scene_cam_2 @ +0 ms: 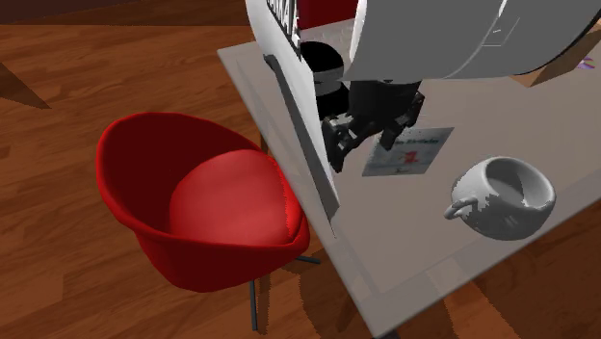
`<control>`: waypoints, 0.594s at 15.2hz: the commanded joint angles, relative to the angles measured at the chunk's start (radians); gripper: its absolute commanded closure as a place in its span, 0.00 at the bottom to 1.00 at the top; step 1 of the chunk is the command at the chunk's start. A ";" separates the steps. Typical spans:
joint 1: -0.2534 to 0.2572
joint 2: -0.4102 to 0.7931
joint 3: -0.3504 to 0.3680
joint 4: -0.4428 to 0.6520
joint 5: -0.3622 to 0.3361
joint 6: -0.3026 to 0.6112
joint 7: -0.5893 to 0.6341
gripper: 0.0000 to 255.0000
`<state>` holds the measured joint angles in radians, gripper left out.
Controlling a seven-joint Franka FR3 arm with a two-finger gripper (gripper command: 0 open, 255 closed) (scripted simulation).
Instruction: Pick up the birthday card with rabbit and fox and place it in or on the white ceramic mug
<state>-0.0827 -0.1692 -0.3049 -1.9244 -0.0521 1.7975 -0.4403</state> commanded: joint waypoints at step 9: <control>-0.082 0.348 -0.085 0.353 0.109 -0.050 -0.177 0.00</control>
<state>-0.1570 0.1618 -0.3861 -1.5857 0.0504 1.7468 -0.6058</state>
